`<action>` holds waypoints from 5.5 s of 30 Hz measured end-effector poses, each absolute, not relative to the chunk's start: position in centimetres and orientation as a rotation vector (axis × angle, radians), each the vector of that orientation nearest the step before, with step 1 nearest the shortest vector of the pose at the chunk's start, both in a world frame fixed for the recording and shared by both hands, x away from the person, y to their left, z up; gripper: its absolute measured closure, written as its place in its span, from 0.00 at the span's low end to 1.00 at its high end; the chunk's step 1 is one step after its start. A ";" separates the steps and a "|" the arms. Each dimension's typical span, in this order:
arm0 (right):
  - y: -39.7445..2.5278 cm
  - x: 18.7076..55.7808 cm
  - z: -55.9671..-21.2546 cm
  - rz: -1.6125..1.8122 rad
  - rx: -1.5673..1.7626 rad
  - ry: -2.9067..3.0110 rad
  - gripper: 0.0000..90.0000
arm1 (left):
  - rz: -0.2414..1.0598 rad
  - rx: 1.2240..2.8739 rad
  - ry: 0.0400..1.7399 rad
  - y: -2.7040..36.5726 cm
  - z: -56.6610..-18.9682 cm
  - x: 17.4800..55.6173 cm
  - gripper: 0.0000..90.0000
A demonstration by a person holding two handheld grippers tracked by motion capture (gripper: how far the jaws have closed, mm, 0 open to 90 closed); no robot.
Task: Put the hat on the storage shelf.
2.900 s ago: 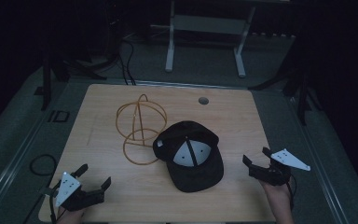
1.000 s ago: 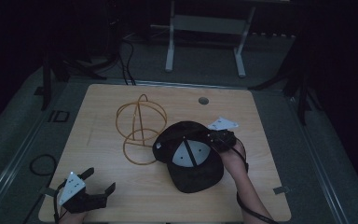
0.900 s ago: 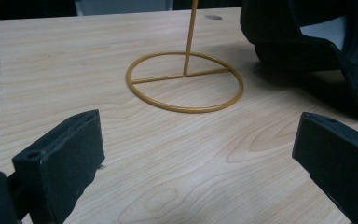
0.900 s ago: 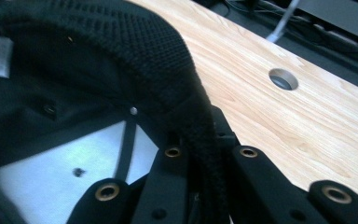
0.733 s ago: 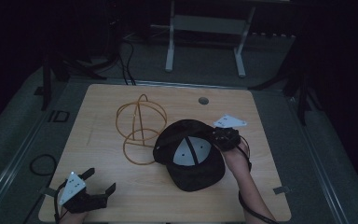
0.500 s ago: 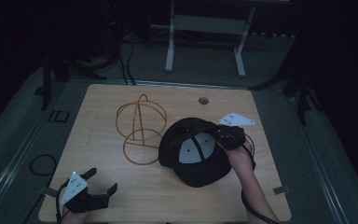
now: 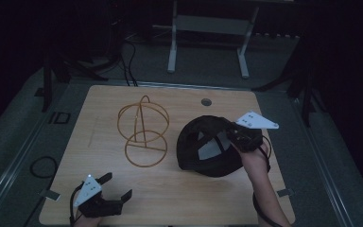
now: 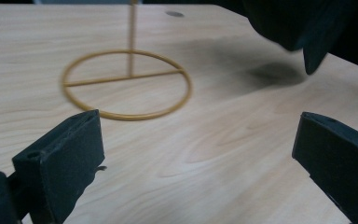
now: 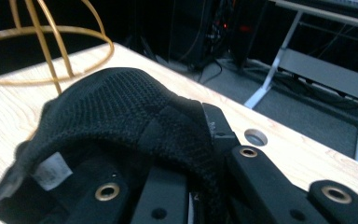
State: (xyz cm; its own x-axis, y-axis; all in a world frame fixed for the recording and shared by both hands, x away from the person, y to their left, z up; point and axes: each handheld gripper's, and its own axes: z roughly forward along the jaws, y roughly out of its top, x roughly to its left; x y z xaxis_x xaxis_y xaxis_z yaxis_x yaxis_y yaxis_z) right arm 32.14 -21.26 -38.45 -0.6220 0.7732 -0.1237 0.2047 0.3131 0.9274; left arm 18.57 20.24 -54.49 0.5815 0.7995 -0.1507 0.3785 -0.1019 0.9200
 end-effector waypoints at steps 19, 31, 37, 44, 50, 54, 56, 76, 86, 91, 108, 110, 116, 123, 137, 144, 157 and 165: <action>-22.2 28.8 -37.2 1.396 0.828 1.975 0.98 | 0.360 1.725 0.824 11.3 -51.6 20.1 0.03; -21.8 28.6 -37.2 1.398 0.803 1.979 0.98 | 0.362 1.709 0.779 7.4 -51.1 22.7 0.07; -21.7 28.5 -37.2 1.420 0.798 1.979 0.98 | 0.381 1.685 0.787 6.2 -50.5 23.9 0.15; -21.9 28.2 -37.0 1.434 0.779 1.995 0.98 | 0.393 1.619 0.802 5.9 -49.2 25.1 0.25; -22.5 27.8 -37.0 1.444 0.778 1.984 0.98 | 0.430 1.556 0.809 5.9 -48.4 25.2 0.58; -22.6 27.5 -37.3 1.440 0.775 1.987 0.98 | 0.443 1.544 0.828 5.8 -47.9 25.4 0.82; -22.5 27.3 -37.4 1.438 0.776 1.993 0.98 | 0.457 1.540 0.831 5.8 -47.7 25.5 0.95; -24.3 26.0 -39.5 1.491 0.823 2.003 0.80 | 0.486 1.545 0.807 5.9 -44.7 25.7 0.99; -24.9 25.1 -40.8 1.456 0.840 2.068 0.58 | 0.453 1.529 0.809 5.7 -43.8 25.8 0.99; -25.5 24.7 -41.6 1.460 0.837 2.107 0.50 | 0.453 1.530 0.786 5.3 -43.2 25.6 0.99; -28.1 21.8 -43.5 1.510 0.737 2.257 0.39 | 0.450 1.519 0.731 5.1 -41.8 25.6 0.99; -28.8 21.5 -43.5 1.508 0.721 2.265 0.39 | 0.465 1.526 0.710 5.3 -41.8 25.6 0.99; -31.1 21.1 -42.1 1.524 0.733 2.183 0.44 | 0.462 1.568 0.644 6.0 -42.0 25.9 0.99; -31.3 21.5 -39.6 1.538 0.659 2.146 0.50 | 0.419 1.615 0.486 7.5 -42.0 26.5 0.98; -25.5 22.8 -37.2 1.552 0.388 2.300 0.50 | 0.211 1.703 0.260 7.4 -41.9 26.8 0.98; -23.4 23.3 -37.8 1.504 0.328 2.380 0.49 | 0.196 1.689 0.251 7.2 -41.4 26.6 0.98; -22.3 23.2 -38.6 1.432 0.338 2.349 0.56 | 0.173 1.651 0.269 6.9 -41.0 26.8 0.98; -21.8 23.3 -38.9 1.330 0.358 2.352 0.79 | 0.150 1.651 0.286 6.5 -41.2 27.1 0.98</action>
State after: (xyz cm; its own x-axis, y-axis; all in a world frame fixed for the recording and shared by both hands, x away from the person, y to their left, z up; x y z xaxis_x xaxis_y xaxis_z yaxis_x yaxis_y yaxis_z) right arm 23.27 -21.78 -38.91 -0.8818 0.4141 -0.2258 0.0201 0.5112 0.8592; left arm 27.12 6.49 -41.15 0.9590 0.2742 -0.0714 0.0965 -0.0791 0.9922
